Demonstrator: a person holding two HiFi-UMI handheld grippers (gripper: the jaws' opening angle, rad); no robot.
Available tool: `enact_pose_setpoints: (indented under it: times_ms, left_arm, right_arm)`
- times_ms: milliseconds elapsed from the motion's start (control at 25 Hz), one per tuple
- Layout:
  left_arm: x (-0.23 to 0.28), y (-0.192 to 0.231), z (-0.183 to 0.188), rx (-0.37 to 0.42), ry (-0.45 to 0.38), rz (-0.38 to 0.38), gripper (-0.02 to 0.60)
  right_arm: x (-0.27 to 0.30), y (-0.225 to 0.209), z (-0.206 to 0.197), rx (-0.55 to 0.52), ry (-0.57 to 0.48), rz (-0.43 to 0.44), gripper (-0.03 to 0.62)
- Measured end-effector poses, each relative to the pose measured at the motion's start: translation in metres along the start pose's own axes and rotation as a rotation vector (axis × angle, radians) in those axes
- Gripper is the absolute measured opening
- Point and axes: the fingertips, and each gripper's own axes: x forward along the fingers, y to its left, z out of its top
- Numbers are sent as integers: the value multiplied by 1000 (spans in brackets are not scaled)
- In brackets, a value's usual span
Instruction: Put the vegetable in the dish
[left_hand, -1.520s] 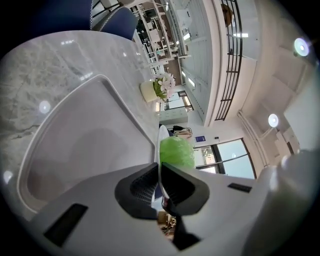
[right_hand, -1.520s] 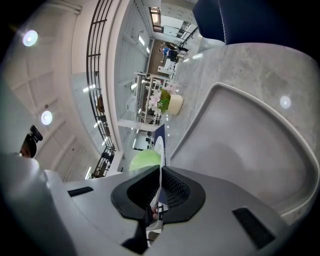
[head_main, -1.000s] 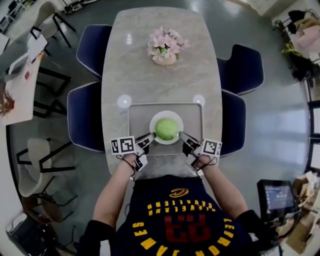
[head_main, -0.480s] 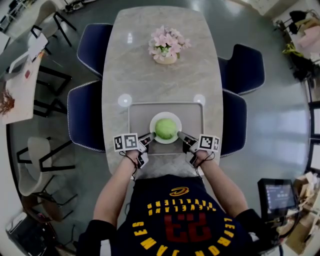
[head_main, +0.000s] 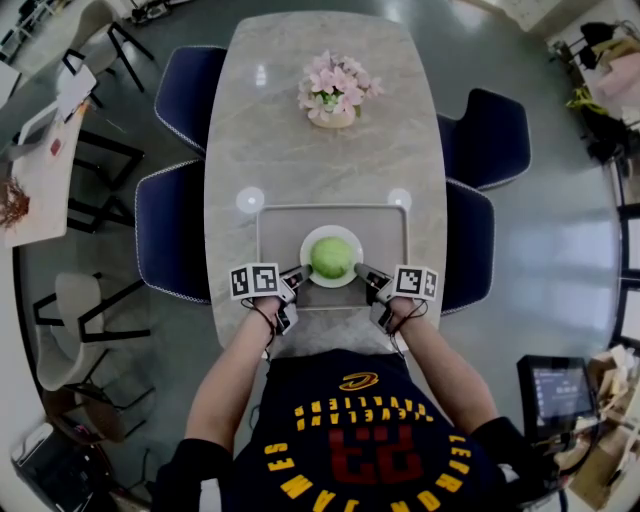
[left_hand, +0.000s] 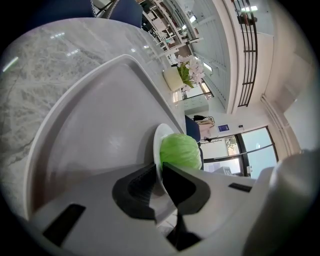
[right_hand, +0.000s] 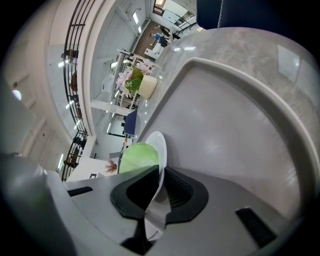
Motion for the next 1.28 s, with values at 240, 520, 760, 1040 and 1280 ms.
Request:
enact_pose_setpoints:
  times_ms: [240,520,760,1040,1280]
  left_arm:
    - [4,10,-2,-20,3,47,31]
    - [3,11,-3,-54,-2,67,31]
    - [4,10,-2,-72,-4,70,31]
    - [4,10,-1,-79,-11,70,31]
    - [4,11,-2,-85,-9,83,31]
  right_arm:
    - [4,-5,-1,0,10,-43,20]
    - [2,-7,-2,25,22,-97,20]
    - [3,-8,-1,29,26,-100,20]
    - [3,-6,0,2,28,-110,20]
    - [2,-7,-1,-32,26,-137,20]
